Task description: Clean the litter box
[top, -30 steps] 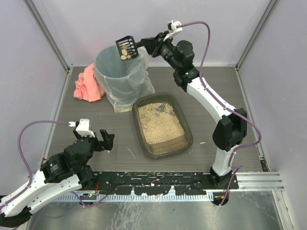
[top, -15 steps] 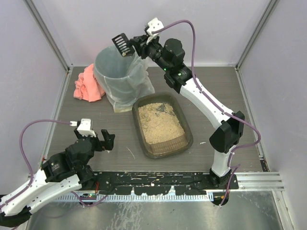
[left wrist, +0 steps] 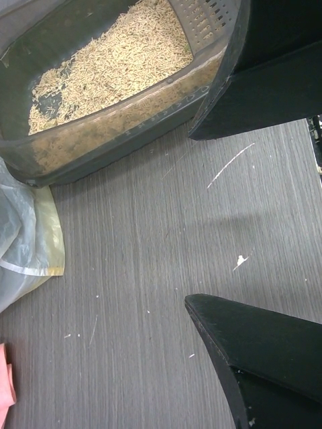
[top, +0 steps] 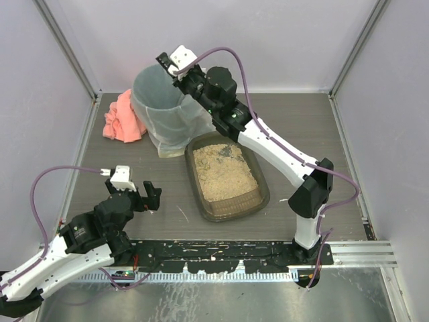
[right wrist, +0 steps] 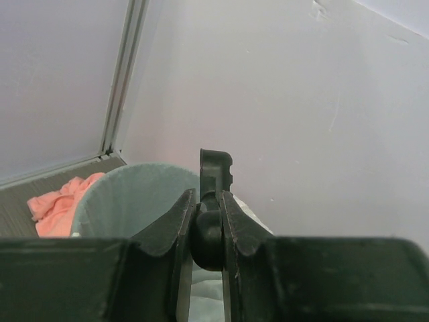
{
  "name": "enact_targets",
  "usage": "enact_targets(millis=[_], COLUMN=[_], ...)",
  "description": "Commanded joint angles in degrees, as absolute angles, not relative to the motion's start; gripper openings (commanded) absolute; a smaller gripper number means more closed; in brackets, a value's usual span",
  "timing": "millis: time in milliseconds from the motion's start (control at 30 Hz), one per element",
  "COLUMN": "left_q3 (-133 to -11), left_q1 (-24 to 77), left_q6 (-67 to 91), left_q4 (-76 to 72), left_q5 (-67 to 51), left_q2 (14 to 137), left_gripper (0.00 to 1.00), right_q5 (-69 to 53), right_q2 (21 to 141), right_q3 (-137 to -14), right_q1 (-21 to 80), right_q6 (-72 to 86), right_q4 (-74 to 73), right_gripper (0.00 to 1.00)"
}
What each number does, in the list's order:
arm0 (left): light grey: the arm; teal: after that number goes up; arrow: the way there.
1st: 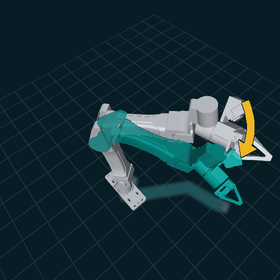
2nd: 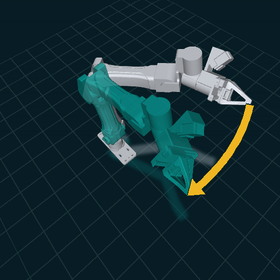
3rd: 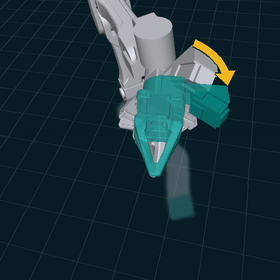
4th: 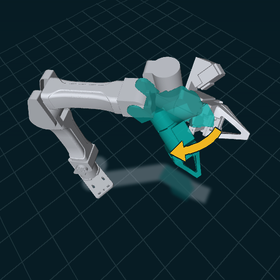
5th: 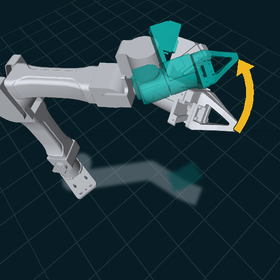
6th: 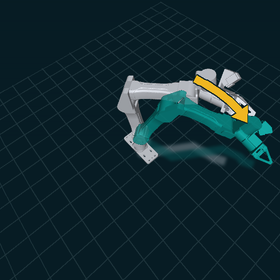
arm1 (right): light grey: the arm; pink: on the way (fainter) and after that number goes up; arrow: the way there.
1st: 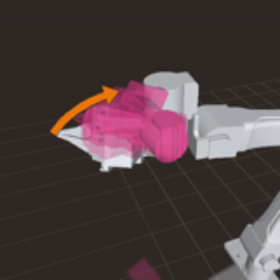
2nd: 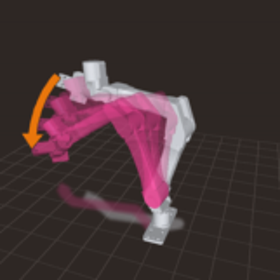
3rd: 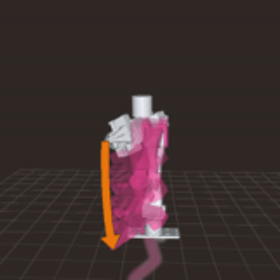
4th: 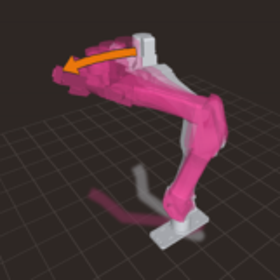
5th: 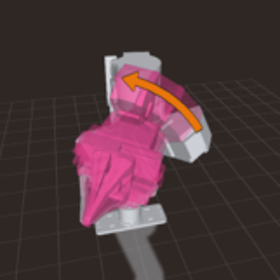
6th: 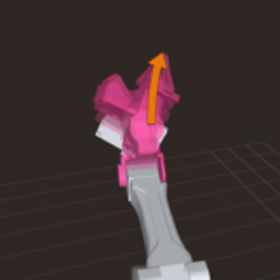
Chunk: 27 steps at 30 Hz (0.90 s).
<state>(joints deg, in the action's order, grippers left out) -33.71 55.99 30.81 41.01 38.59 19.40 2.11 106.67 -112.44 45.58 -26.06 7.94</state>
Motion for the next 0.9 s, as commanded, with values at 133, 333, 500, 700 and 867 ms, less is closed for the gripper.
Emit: enact_targets(millis=[133, 333, 500, 700, 867], left_q3=[-34.1, -34.4, -35.5, -42.3, -46.7], left_q1=[56.0, 56.0, 56.1, 56.1, 56.0], left_q6=[31.0, 30.9, 31.4, 32.0, 33.9], left_q4=[38.7, 36.2, 27.3, 20.4, 18.7], left_q5=[39.1, 38.0, 33.2, 33.0, 33.1], left_q2=[20.7, 25.4, 34.6, 49.6, 59.8], left_gripper=[0.99, 0.98, 0.98, 0.98, 0.98], right_q5=[8.5, 18.4, 25.4, 29.6, 30.0], right_q2=[92.8, 76.0, 64.1, 52.6, 48.2], right_q3=[-102.3, -83.3, -71.2, -60.7, -54.4], right_q1=[47.2, 47.2, 47.2, 47.1, 47.2], right_q6=[-23.8, -14.3, -6.5, 5.0, 12.0], right_q4=[12.1, 15.3, 9.0, 0.2, -6.4], right_gripper=[0.01, 0.01, 0.01, 0.01, 0.01])
